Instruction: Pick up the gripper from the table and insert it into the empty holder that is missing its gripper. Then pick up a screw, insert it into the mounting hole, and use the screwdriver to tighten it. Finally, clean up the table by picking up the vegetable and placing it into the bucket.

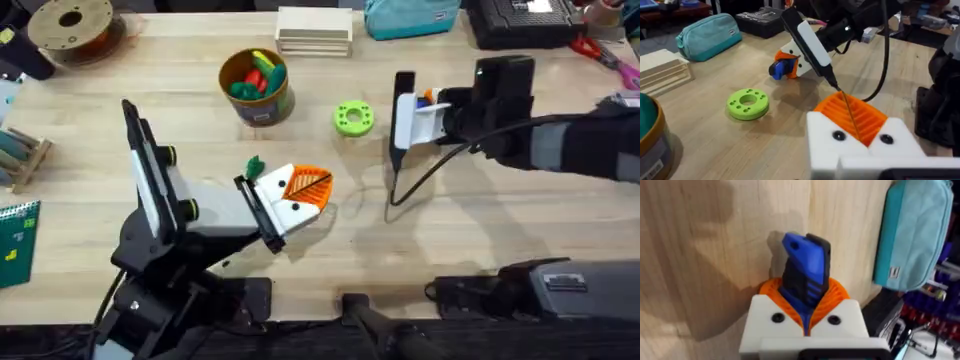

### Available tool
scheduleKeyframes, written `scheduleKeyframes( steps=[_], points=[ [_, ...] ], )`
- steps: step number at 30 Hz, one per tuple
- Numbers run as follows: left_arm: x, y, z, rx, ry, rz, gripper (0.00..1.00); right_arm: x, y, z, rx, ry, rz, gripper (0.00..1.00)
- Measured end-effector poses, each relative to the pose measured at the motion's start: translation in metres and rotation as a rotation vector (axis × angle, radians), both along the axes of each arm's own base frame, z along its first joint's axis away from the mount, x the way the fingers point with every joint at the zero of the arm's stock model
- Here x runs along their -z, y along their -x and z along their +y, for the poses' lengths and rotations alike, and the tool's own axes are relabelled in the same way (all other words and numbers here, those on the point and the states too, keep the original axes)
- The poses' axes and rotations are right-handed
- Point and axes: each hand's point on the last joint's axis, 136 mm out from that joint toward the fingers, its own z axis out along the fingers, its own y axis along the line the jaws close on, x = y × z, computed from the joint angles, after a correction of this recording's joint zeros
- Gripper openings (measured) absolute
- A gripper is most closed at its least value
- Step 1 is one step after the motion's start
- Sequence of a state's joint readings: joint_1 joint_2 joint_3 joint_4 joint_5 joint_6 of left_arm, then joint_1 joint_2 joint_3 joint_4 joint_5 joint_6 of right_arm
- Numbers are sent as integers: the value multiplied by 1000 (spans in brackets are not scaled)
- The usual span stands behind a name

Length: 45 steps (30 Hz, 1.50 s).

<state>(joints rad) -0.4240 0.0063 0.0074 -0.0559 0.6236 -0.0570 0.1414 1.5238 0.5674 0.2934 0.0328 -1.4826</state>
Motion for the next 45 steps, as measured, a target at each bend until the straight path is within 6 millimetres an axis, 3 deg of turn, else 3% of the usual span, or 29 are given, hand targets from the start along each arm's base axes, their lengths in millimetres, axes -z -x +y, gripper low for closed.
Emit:
scheduleKeyframes(
  steps=[3,4,7,8,12,14,16,21,22,26,34,36,40,41,45],
  points=[
    [0,0,0,0,0,0,13,2,-2,1,-21,27,5,65],
    [0,0,0,0,0,0,13,-2,-4,3,-31,40,2,494],
    [0,0,0,0,0,0,13,-14,-13,6,-32,46,-35,927],
    [0,0,0,0,0,0,13,-17,-15,7,-25,40,-42,972],
    [0,0,0,0,0,0,13,-17,-14,10,44,2,-36,988],
    [0,0,0,0,0,0,81,-17,-12,14,98,-40,-31,988],
    [0,0,0,0,-1,-3,235,-18,-8,19,162,-94,-19,989],
    [0,0,0,0,1,2,947,-14,21,29,324,-232,92,989],
    [0,0,0,0,1,2,975,-13,28,30,358,-258,121,989],
    [0,0,0,-2,1,1,985,-19,50,33,496,-356,206,989],
    [-9,-17,12,-127,30,7,985,-74,50,46,565,-508,168,989],
    [-12,-29,34,-287,-14,140,986,-78,52,50,565,-524,168,990],
    [-23,-33,60,-447,-128,294,986,-78,53,53,560,-527,173,990],
    [-21,-38,77,-548,-260,429,987,-78,53,54,558,-530,170,989],
    [-7,-44,94,-635,-494,620,987,-78,53,54,559,-530,170,989]
  ],
)
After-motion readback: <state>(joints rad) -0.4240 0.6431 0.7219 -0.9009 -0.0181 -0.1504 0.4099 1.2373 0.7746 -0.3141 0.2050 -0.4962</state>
